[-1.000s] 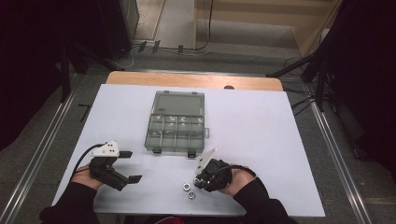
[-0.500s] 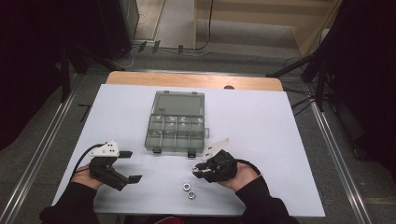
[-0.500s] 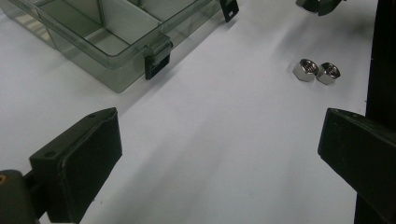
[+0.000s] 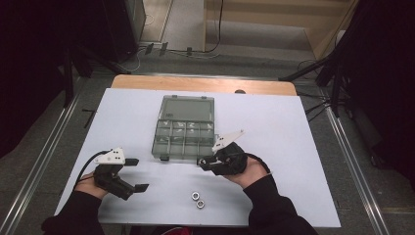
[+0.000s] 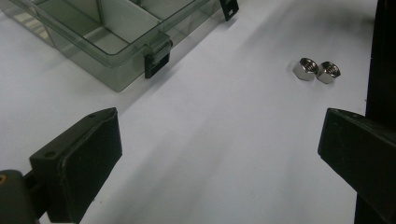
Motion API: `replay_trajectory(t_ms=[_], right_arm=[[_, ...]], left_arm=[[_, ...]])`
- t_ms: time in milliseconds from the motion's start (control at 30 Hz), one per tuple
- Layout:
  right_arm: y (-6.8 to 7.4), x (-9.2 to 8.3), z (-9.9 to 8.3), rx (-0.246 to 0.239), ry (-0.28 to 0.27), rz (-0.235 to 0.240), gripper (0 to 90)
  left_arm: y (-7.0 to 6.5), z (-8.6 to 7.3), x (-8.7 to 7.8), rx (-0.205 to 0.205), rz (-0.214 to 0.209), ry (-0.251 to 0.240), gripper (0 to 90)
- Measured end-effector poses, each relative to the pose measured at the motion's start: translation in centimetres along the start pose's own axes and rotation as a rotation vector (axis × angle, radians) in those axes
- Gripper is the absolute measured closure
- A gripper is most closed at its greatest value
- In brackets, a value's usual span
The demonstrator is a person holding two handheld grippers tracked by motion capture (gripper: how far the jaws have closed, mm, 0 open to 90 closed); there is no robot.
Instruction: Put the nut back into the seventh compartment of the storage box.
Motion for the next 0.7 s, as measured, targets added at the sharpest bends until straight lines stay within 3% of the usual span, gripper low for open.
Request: replay_trajectory(t_ms=[400,700], right_arm=[[-1.7,1.1,3.4,0.007,-0.043,-0.023,71.6],[-2.6,2.5,5.3,0.008,-0.067,-0.057,71.6]], left_arm=[[0.4,-0.3,-0.2,-0.019,0.014,-0.007,0.0],[0.0,-0.5,-0.2,-0.007,0.02,-0.001,0.0]])
Point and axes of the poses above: each handheld gripper's, and its own axes: x roughly forward along the jaws, z roughly out of its top, y roughly to its left, the point moved 6 cm from there along x, roughly forward along the jaws, and after that the axes turned 11 degrees about -z, right-handed, at the moved point
